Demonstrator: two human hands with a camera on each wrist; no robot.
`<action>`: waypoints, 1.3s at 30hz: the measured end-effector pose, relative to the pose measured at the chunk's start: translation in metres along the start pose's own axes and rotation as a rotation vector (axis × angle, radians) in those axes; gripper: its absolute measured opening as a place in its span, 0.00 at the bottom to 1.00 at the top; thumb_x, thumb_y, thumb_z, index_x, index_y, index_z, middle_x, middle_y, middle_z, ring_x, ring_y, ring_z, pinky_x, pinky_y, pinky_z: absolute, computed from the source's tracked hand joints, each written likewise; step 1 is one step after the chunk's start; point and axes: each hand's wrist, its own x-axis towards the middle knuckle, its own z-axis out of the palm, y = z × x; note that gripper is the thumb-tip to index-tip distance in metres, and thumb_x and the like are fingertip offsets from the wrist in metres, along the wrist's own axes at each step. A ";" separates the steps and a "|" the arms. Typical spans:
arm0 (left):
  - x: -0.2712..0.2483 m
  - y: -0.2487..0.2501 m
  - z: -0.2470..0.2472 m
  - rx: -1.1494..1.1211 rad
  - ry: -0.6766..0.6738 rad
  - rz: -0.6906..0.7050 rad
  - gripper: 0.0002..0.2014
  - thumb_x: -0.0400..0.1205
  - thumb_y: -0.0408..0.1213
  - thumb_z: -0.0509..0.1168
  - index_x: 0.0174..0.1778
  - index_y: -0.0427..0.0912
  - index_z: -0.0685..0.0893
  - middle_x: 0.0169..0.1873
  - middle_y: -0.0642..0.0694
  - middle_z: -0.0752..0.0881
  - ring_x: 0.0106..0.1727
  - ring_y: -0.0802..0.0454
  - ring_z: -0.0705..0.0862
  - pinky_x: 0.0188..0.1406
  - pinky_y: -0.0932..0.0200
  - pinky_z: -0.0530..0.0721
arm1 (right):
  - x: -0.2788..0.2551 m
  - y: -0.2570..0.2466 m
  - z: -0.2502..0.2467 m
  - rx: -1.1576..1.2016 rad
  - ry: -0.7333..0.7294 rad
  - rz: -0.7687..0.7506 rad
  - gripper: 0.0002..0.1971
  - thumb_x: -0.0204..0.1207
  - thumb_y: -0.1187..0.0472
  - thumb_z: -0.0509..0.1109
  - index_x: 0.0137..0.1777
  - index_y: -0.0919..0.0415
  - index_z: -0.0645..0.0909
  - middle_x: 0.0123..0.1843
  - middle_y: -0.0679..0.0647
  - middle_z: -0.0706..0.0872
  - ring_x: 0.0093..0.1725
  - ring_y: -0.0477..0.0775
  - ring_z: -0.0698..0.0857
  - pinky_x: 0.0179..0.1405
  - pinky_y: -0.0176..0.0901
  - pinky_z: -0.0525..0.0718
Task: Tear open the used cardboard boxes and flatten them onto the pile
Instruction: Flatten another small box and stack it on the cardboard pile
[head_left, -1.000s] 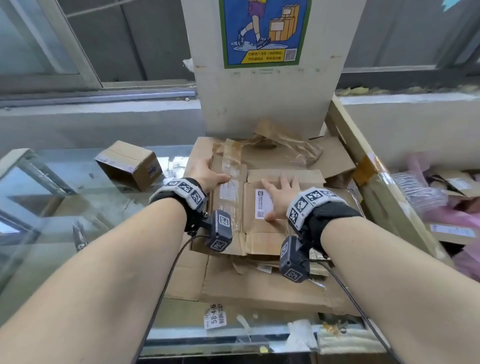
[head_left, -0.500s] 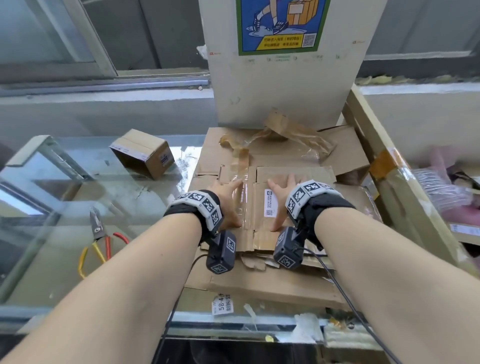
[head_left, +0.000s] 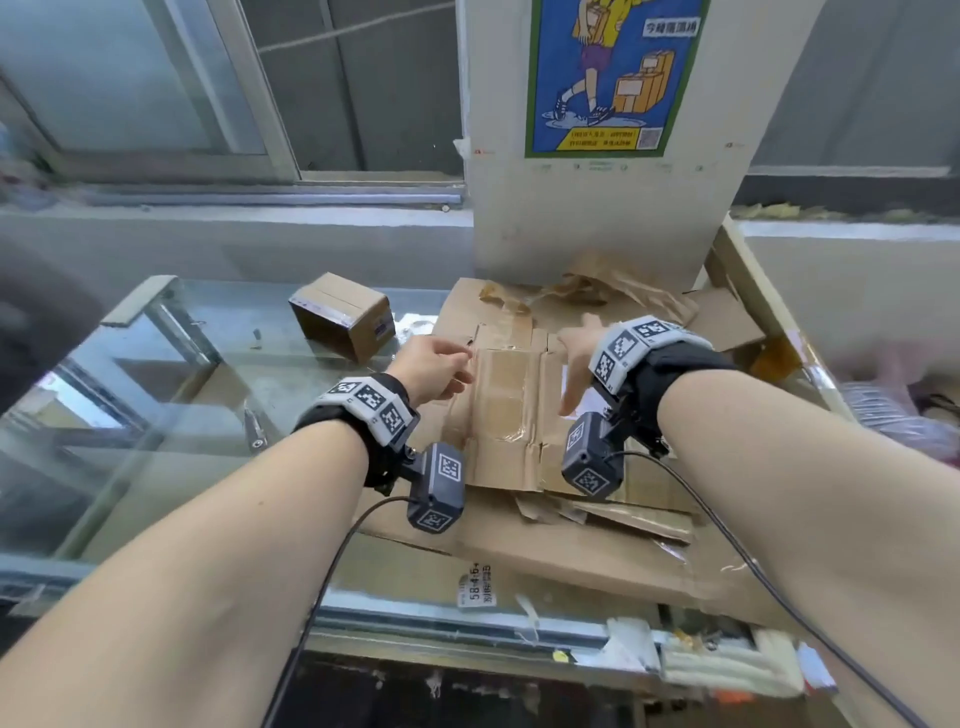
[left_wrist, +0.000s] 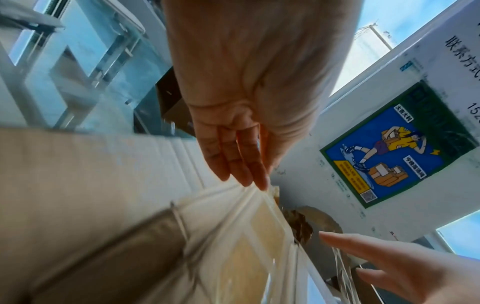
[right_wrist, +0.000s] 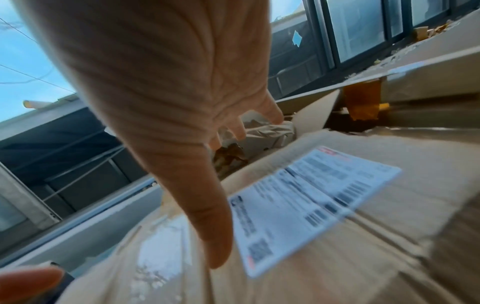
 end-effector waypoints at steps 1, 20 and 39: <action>0.002 0.000 -0.012 0.005 0.008 -0.003 0.11 0.86 0.29 0.56 0.57 0.35 0.84 0.36 0.43 0.86 0.35 0.52 0.83 0.42 0.60 0.86 | -0.004 -0.010 -0.012 -0.003 0.026 -0.013 0.42 0.59 0.50 0.84 0.74 0.56 0.73 0.77 0.62 0.69 0.68 0.64 0.77 0.64 0.53 0.77; 0.041 -0.090 -0.189 -0.081 0.004 -0.208 0.20 0.82 0.37 0.67 0.70 0.36 0.77 0.58 0.38 0.83 0.52 0.48 0.83 0.55 0.54 0.84 | 0.087 -0.236 0.001 0.316 0.231 -0.190 0.54 0.64 0.48 0.81 0.83 0.59 0.51 0.83 0.62 0.55 0.82 0.63 0.57 0.80 0.56 0.60; 0.060 -0.105 -0.185 -0.462 -0.003 -0.308 0.16 0.83 0.35 0.66 0.66 0.35 0.77 0.65 0.38 0.82 0.64 0.42 0.81 0.61 0.48 0.82 | 0.090 -0.249 0.012 0.309 0.257 -0.212 0.16 0.72 0.60 0.72 0.59 0.58 0.78 0.73 0.60 0.71 0.74 0.62 0.70 0.67 0.47 0.70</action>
